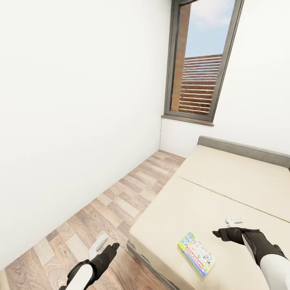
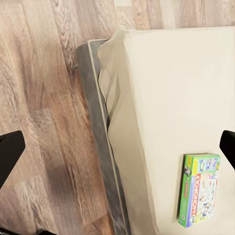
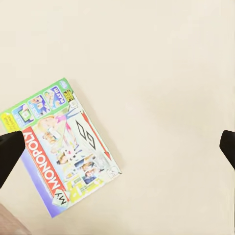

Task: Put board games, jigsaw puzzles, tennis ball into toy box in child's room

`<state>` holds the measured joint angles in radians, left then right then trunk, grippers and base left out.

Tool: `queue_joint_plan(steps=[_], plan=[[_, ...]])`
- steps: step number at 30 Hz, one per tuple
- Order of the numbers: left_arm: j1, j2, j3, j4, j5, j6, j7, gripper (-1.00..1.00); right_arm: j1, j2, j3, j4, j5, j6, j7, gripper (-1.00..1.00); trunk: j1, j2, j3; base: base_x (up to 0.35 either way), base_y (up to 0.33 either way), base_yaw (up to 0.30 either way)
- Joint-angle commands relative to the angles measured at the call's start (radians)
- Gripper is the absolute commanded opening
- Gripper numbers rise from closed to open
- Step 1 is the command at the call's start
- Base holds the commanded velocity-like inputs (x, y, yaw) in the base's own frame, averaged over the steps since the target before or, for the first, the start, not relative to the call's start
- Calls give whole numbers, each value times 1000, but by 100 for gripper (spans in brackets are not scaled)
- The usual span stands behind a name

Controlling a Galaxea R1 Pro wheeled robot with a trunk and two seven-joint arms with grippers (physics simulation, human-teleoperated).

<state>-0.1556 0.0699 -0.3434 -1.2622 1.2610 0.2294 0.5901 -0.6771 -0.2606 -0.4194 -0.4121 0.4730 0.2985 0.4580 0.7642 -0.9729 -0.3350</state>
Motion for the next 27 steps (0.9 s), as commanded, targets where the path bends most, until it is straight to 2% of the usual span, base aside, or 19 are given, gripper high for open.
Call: queue_joint_plan(steps=[1,3,6,11,18,19,25,26,27], plan=[[-1,1,-2,-2,4,1,7,100,-1,1,-8,-2,10,4,9,100,4,-8,-5,0,0,0],[-1,1,-2,-2,4,1,7,100,-1,1,-8,-3,12,4,17,100,12,-22,-11,0,0,0],[-1,2,-2,-2,3,0,7,100,-1,-1,-9,-7,16,4,108,100,23,-43,-20,0,0,0],[1,5,0,-9,5,-1,4,100,-5,-6,-12,-10,19,7,194,100,42,-78,-36,0,0,0],[3,7,0,-26,10,5,2,100,-3,0,-10,-60,19,8,215,100,69,-127,-58,0,0,-18],[3,7,0,-28,12,6,2,100,-2,1,-9,-87,20,8,216,100,73,-134,-61,0,0,-173],[4,7,1,-29,13,6,2,100,0,1,-9,-112,21,8,217,100,96,-176,-80,0,0,-192],[9,48,1,-20,135,7,-84,100,1,2,-10,-119,21,8,217,100,100,-183,-83,0,0,-17],[9,60,0,-17,153,7,-106,100,1,2,-10,-119,21,8,217,100,104,-190,-86,0,0,-13]])
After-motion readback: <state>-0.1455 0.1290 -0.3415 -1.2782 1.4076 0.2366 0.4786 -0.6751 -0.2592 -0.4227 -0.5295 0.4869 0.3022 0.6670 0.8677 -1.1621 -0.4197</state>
